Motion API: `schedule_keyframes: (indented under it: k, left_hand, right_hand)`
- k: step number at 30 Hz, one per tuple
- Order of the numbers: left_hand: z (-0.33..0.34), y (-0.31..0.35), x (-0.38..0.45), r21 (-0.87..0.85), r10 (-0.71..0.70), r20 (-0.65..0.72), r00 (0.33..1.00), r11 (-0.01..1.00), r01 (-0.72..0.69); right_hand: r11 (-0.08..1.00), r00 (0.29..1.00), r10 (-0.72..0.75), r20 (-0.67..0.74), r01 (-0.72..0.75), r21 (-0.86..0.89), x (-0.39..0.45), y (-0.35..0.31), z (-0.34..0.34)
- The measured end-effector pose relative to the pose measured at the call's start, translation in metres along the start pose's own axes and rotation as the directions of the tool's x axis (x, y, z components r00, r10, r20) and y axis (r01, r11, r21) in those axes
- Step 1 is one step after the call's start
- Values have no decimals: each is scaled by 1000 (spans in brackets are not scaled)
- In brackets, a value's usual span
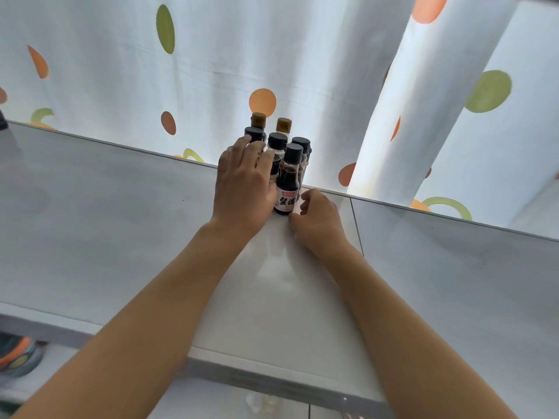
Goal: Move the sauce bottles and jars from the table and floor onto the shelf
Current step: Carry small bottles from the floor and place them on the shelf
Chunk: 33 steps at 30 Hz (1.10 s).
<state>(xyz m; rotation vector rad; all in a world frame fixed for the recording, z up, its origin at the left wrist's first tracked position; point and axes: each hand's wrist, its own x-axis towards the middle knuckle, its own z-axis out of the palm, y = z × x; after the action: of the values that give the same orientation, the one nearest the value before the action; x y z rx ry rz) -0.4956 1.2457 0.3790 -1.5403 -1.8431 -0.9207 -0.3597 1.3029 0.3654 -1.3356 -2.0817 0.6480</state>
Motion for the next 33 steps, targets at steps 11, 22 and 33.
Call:
schedule_keyframes:
  k: [11,22,33]
  left_hand:
    - [-81,40,-90,155,-154,294,943,982,112]
    - [-163,99,-207,422,-591,450,669,801,424]
    - [-296,124,-309,652,-701,247,669,631,421]
  right_hand:
    - [860,850,-135,509,356,-366,-117,-10,-16]
    - [757,743,-450,495,611,-230,-213,10,-42]
    - [494,373,-789,489,858,143,-353,-36,-10]
